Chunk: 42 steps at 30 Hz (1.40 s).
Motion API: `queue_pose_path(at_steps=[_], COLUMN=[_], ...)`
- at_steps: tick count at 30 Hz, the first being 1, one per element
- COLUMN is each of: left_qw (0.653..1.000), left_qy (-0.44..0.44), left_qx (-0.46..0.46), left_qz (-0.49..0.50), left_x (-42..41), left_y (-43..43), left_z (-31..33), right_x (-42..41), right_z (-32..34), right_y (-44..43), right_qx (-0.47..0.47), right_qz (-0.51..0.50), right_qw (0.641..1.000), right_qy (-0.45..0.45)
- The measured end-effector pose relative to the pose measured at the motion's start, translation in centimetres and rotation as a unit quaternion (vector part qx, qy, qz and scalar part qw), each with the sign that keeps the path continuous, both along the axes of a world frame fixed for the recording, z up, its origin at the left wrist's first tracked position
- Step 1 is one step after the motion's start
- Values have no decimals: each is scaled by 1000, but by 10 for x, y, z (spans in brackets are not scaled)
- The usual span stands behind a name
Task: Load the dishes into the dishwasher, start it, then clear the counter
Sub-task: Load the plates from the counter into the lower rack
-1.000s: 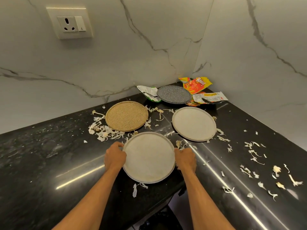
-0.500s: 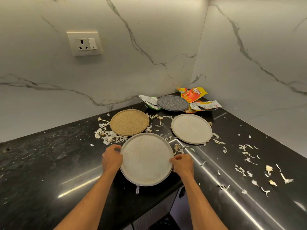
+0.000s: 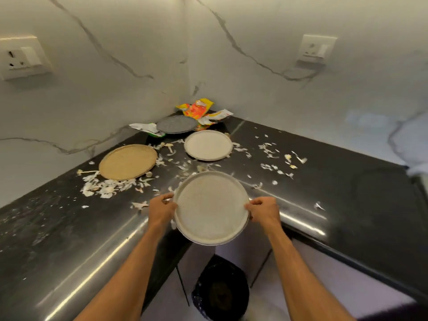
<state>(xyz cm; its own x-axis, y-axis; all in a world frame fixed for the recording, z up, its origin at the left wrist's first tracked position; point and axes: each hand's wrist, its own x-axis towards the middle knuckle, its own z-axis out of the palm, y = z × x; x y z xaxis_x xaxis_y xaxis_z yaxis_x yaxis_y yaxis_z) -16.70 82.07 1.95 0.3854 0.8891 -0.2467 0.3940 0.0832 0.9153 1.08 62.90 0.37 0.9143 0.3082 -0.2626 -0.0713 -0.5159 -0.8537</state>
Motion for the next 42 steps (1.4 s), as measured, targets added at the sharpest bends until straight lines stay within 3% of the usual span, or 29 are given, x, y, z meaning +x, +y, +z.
queue_pose_path(at_steps=[11,25,30,38,42], left_qw=[961,857,808,734,671], left_qy=[19,36,40,60,65], left_qx=[7,-17,-18,36,51], left_qz=[-276,-514,-587,-676,-737], left_x=[67,91,89,109,120], left_y=[-154,-462,-544,-622,-663], left_z=[-29,-51,-60,-85,-103], right_x=[-37,-146,-194,-241,-260], right_z=[3,-37,-50,-70,-86], right_y=[-223,-543,-610,-650,-658], right_qx=[-21,-37,-28,4,-13], right_qz=[-206,-424,-491,-584,-636], right_qw=[978,905,870,807,766], right_qy=[-12,16,41,94,99])
